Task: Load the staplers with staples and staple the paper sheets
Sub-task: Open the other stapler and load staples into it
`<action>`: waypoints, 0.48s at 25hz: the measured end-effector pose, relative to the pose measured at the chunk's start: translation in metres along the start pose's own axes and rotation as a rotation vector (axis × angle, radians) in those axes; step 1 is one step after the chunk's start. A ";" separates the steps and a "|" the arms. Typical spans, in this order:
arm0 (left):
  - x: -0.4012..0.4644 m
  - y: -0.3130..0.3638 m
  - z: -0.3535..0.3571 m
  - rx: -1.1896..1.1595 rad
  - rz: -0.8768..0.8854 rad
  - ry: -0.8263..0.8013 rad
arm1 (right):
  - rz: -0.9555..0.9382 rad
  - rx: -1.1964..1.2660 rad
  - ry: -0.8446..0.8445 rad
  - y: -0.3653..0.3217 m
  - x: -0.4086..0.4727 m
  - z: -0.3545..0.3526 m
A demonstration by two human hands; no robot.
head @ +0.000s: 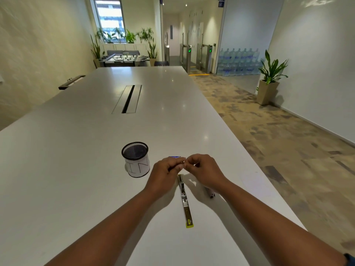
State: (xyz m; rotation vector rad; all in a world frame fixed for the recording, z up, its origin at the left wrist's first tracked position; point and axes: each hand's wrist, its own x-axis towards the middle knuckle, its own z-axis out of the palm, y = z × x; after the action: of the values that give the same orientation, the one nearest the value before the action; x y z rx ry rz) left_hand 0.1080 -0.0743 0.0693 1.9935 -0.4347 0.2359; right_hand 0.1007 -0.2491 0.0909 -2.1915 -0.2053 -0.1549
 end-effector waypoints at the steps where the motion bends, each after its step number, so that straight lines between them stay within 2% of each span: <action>1: -0.001 0.002 -0.002 -0.014 0.009 0.005 | 0.004 0.032 -0.007 -0.004 -0.003 0.000; 6: -0.004 0.008 -0.011 -0.114 -0.090 0.001 | 0.067 0.091 0.029 -0.005 -0.023 0.008; 8: -0.005 0.005 -0.013 -0.094 -0.125 0.004 | 0.123 0.059 0.079 0.003 -0.035 0.019; 12: -0.009 -0.007 -0.010 -0.093 -0.245 0.001 | 0.176 -0.050 0.033 0.018 -0.053 0.044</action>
State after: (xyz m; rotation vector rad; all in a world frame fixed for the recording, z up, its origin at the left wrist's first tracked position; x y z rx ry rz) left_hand 0.1028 -0.0604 0.0644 1.9333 -0.1937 0.0613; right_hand 0.0535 -0.2287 0.0414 -2.2423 0.0101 -0.0987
